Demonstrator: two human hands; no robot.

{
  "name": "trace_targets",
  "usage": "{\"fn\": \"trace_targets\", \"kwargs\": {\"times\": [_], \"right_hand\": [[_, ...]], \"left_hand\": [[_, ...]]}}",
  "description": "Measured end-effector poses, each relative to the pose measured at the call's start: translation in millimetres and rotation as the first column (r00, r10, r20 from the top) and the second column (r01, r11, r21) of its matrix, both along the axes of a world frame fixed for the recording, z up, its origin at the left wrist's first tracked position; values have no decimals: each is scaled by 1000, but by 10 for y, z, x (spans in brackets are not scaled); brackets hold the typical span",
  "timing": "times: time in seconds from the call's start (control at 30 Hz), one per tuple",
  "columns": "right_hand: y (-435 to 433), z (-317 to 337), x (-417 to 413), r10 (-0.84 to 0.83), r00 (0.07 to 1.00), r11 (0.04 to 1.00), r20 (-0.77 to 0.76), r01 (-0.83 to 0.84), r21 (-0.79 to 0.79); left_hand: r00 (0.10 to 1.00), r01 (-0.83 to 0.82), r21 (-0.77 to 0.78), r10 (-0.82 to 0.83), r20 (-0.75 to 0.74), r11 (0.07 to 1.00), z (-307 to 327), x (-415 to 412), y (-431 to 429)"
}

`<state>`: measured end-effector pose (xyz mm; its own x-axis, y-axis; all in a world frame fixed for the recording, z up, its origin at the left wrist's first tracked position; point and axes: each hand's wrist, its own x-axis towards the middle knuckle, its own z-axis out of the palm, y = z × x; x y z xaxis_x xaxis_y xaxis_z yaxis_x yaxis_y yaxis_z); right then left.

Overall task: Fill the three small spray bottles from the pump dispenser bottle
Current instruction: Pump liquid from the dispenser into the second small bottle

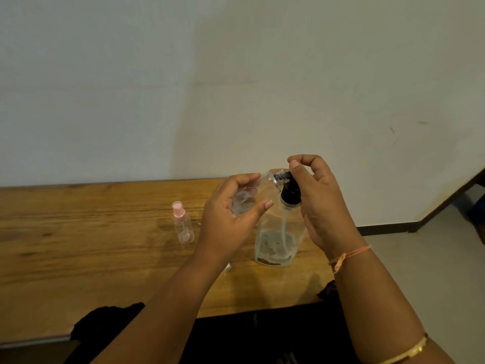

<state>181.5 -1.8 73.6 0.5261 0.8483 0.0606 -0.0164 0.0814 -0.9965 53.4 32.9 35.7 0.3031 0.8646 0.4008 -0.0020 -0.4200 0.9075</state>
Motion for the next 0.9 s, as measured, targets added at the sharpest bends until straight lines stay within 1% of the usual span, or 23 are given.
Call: {"fn": "trace_targets", "kwargs": {"times": [0.1,0.17,0.37,0.53,0.63,0.9], "right_hand": [[-23,-12,-9,-11,1000,1000,-14,11,20],[-25,-11,-12,-10,999,999,-50,12,39],[-12,3,-8,5,997,1000,-80,-4,17],[-7,6,-5,5,1000,1000,-27,-5,20],[-6,6,-16,17,1000,1000,-21,-17,9],[-20,-15,-1,19,993,998,-116,-11,68]], "left_hand": [[1000,-1,1,1,21,1000,43,7,-9],[1000,2,24,-2,14,1000,78,7,-6],[1000,1,43,-1,17,999,58,-2,20],[999,43,-15,-43,11,999,56,12,23],[999,50,-10,-50,-2,999,28,6,24],[999,29,33,-30,35,999,73,14,15]]}}
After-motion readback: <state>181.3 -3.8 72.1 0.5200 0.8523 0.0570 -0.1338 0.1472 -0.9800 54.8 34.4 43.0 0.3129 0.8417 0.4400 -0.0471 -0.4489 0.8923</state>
